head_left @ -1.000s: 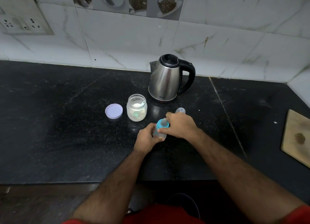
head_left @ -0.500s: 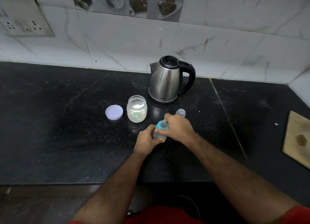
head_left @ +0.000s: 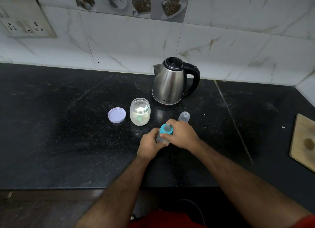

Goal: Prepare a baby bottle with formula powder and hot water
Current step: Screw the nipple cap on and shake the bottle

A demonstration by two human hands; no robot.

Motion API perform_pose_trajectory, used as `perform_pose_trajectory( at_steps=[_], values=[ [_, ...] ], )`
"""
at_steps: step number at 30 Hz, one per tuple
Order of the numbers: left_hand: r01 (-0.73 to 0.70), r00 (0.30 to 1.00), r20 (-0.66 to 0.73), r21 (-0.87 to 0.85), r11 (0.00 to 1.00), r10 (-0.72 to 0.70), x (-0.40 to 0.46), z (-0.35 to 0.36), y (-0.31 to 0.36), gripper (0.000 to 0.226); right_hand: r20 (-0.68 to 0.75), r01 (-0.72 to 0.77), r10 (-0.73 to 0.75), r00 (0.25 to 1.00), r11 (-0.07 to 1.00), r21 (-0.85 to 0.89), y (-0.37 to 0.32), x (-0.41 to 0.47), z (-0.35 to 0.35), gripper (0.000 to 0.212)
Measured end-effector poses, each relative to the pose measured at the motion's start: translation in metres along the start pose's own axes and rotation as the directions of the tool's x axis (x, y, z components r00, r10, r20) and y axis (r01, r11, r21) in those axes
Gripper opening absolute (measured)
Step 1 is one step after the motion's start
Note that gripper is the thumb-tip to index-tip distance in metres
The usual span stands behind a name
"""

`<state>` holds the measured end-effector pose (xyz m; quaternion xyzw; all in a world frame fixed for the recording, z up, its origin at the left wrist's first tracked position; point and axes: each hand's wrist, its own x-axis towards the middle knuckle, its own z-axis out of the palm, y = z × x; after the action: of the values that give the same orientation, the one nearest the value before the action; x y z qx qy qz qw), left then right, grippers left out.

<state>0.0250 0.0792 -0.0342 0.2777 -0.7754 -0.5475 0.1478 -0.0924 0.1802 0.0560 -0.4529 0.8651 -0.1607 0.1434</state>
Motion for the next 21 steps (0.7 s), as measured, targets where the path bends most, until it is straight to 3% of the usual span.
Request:
perform_pose_trajectory(
  at_steps=[2, 4, 8, 10, 12, 15, 21],
  values=[
    [-0.02, 1.0, 0.006, 0.019, 1.0, 0.02, -0.001, 0.0, 0.0, 0.04, -0.089, -0.07, 0.067, 0.994, 0.997, -0.027, -0.005, -0.005, 0.012, 0.043],
    [-0.029, 0.999, 0.016, 0.022, 0.999, 0.028, 0.0, -0.001, 0.0, 0.039, -0.088, -0.072, 0.07, 0.994, 0.997, -0.02, -0.004, -0.004, 0.013, 0.045],
    [-0.046, 0.996, 0.076, 0.061, 0.997, 0.041, 0.006, -0.007, 0.001, 0.048, 0.162, 0.052, -0.046, 0.986, 0.998, -0.028, 0.009, 0.006, -0.012, 0.061],
    [-0.063, 0.992, 0.112, 0.09, 0.994, 0.053, 0.008, -0.01, 0.004, 0.052, 0.234, 0.101, -0.12, 0.965, 0.991, 0.09, 0.012, 0.009, -0.02, 0.071],
    [-0.064, 0.99, 0.134, 0.077, 0.995, 0.054, 0.009, -0.01, 0.006, 0.053, 0.248, 0.131, -0.177, 0.953, 0.972, 0.193, 0.012, 0.013, -0.02, 0.061],
    [-0.028, 0.991, 0.133, -0.007, 1.0, 0.029, 0.008, -0.007, 0.005, 0.056, 0.228, 0.155, -0.204, 0.952, 0.964, 0.215, 0.012, 0.014, -0.016, 0.039],
    [-0.028, 0.999, 0.039, -0.05, 0.998, 0.03, 0.004, 0.004, -0.001, 0.045, 0.07, 0.149, -0.158, 0.985, 0.982, 0.112, 0.01, 0.001, 0.003, 0.036]
  ],
)
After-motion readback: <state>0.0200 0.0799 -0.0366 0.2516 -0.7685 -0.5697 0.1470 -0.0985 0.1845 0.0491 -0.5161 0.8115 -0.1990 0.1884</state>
